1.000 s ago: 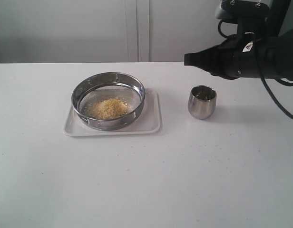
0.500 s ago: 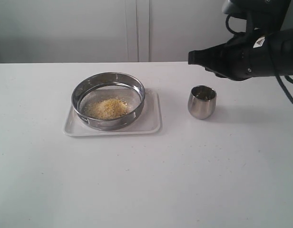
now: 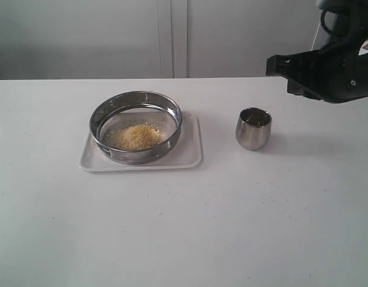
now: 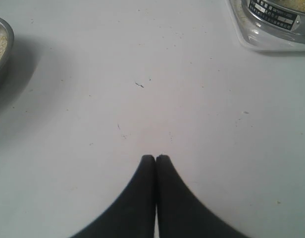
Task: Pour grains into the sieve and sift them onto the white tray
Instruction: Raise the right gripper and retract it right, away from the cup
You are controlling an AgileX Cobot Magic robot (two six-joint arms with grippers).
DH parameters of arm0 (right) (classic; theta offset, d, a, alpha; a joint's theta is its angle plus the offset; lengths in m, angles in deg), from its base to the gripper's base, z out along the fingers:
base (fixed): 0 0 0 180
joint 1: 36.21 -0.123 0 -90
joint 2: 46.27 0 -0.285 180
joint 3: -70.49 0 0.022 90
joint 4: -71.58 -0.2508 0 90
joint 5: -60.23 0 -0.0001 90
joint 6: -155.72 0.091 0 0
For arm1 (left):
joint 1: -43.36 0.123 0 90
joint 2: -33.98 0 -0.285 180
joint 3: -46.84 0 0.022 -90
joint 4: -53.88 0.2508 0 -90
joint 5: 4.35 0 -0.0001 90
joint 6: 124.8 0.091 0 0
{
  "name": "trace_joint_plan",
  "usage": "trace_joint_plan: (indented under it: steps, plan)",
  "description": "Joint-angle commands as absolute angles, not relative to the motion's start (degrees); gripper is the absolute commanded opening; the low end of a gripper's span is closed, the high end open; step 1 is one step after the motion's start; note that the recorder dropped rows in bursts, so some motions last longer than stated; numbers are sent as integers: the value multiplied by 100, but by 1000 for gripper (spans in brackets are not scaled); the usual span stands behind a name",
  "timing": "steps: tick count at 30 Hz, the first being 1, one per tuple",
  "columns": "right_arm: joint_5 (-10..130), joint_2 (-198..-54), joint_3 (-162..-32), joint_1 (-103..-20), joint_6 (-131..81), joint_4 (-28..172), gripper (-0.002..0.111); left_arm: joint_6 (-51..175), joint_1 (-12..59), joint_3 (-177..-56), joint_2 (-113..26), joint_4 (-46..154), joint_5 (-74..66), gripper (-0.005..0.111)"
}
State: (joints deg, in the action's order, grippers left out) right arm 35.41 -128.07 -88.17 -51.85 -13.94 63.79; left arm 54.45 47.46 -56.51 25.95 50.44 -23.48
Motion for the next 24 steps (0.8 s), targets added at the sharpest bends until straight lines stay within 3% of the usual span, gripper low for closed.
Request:
trace_joint_plan:
  steps: [1,24]
  plan:
    - [3476,-12623,-8823,-5152,-587,7158,0,5397,4752,-5594,2619,5009,-2360,0]
    - [4250,-11110,-8124,-5152,-488,7628,0,5397,4752,-5594,2619,5009,-2360,0]
